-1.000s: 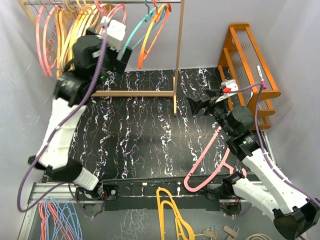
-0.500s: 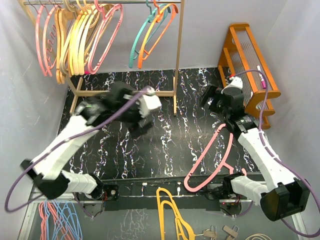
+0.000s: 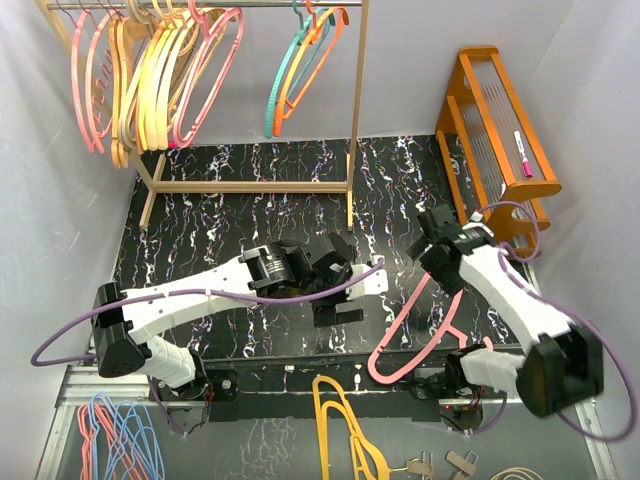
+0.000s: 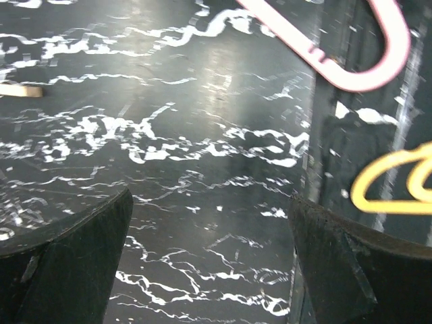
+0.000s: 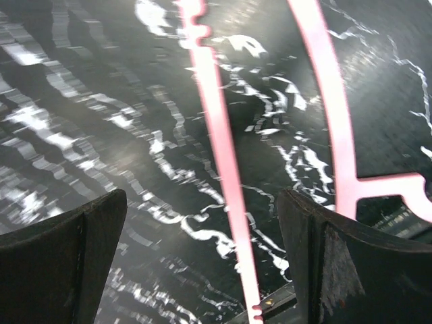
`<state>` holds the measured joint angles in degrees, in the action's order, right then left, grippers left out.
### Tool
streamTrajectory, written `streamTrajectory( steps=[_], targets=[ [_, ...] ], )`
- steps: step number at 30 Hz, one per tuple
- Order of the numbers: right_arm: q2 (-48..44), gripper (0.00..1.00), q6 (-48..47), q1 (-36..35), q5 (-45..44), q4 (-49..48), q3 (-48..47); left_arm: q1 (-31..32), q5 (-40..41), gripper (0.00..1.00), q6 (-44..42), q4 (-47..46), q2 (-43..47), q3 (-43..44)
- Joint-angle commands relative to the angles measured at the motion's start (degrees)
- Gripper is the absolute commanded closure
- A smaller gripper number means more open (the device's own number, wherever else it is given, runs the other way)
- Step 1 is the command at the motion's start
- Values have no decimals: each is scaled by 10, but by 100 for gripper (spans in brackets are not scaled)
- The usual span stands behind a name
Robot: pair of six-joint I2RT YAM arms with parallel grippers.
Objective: Organize the hangers
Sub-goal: Move the hanger to the center of the board.
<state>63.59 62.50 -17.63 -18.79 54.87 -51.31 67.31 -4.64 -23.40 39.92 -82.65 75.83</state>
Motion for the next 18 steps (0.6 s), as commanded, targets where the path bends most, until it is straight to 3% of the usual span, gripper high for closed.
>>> streamTrajectory(
  steps=[1, 6, 13, 18],
  targets=[
    [120, 1, 133, -5, -69, 72, -26, -17, 87, 3, 55, -80, 32, 0],
    [234, 1, 165, -5, -107, 26, -36, -148, 39, 3, 126, -79, 65, 17],
    [344, 0, 192, -51, -64, -16, -32, -218, 80, 3, 87, -39, 117, -3],
    [390, 0, 224, -103, -2, -72, -16, -249, 157, 3, 61, -38, 135, -17]
  ],
)
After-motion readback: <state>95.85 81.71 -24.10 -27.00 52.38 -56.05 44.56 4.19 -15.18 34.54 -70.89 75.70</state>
